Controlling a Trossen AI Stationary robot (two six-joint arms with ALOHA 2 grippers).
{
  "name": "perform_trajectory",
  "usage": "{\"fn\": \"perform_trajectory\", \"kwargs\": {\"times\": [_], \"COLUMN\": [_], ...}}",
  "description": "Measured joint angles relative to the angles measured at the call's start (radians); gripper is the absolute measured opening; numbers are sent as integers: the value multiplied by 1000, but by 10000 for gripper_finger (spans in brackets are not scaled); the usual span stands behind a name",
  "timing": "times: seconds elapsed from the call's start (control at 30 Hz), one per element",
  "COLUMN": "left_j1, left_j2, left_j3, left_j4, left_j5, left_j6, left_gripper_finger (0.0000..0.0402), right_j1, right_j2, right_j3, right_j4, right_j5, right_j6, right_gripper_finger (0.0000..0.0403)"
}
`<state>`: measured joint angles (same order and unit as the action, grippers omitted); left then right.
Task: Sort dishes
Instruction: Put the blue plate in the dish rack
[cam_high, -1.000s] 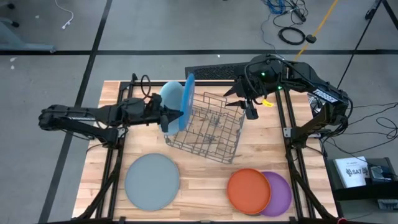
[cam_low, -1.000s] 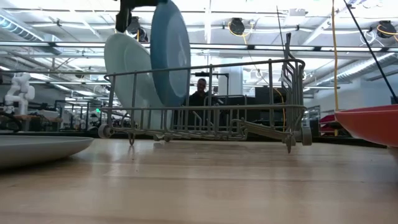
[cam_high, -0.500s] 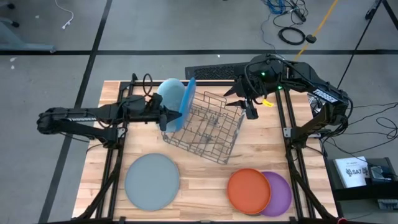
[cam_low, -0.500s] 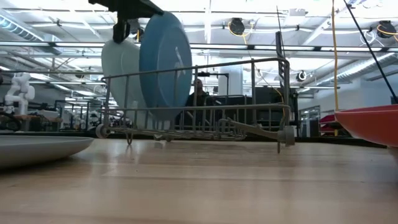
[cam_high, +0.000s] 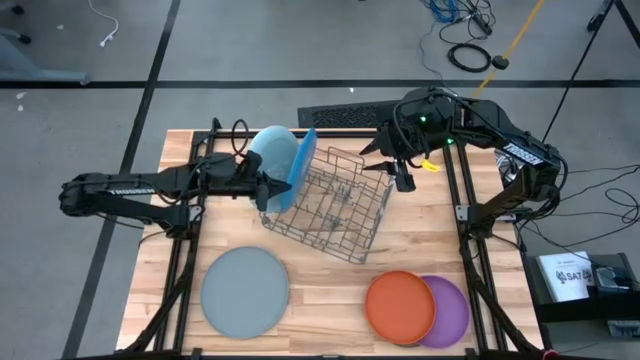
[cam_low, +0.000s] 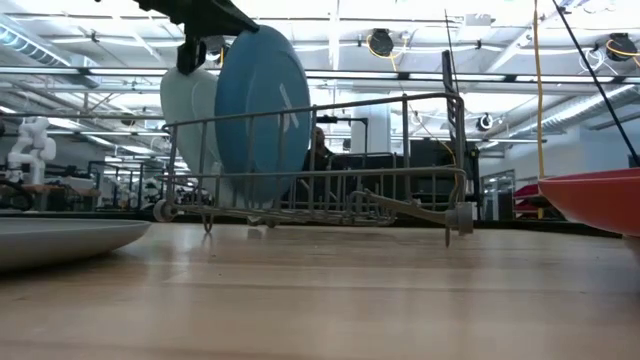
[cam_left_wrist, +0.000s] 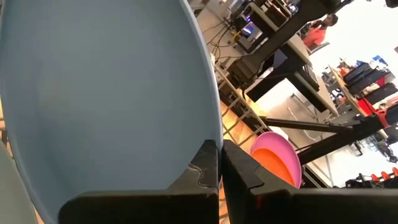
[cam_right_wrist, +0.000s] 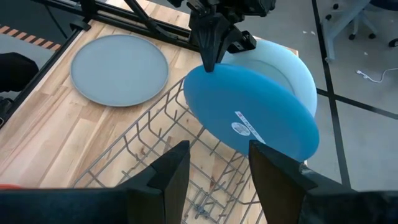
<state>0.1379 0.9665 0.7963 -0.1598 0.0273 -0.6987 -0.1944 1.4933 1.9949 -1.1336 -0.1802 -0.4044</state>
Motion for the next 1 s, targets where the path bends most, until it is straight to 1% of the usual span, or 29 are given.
{"fn": "perform_trajectory", "kwargs": {"times": [0.27,0.53,0.67,0.83,1.0], "left_j1": [0,0,0,0,-1], "left_j2": [2,0,0,1,1], "left_j3": [0,0,0,0,0], "left_j4": [12,-11,-11,-9,-7], "left_j5": [8,18,17,16,3], "left_j6": [16,2,0,0,-2], "left_gripper_finger": [0,0,0,0,0], "right_j1": [0,0,0,0,-15], "right_j2": [0,15,61,156,257], "right_j3": [0,0,1,1,0], "right_j4": [0,3,16,69,73], "right_j5": [0,-1,0,3,51], "right_j6": [0,8,-17,-79,-149], "right_gripper_finger": [157,157,157,156,136]}}
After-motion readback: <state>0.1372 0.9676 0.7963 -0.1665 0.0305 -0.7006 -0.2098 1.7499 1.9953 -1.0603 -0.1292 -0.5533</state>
